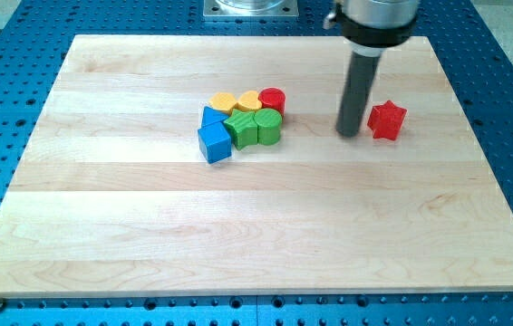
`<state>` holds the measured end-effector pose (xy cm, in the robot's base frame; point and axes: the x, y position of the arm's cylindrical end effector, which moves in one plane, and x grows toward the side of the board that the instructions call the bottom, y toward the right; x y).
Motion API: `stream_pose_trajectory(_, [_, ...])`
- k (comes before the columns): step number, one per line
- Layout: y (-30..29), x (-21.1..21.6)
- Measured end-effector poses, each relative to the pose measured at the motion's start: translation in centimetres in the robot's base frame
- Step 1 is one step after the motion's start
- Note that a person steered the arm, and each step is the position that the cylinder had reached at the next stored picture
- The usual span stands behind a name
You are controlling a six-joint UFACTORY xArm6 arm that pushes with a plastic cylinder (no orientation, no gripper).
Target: Push the green star into the group of blocks
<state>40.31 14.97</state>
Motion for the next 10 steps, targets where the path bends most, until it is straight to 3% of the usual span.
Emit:
stream_pose_trajectory(2, [2.8,-6.7])
stream_pose_trajectory(3, [9.6,-5.8])
stream_pose_trajectory(4, [8.0,-1.0])
stream_pose_trajectory(5, [-1.4,2.2])
stream_pose_trajectory(8, [-8.8,4.6])
stream_pose_trajectory(10, [-16.9,6.6])
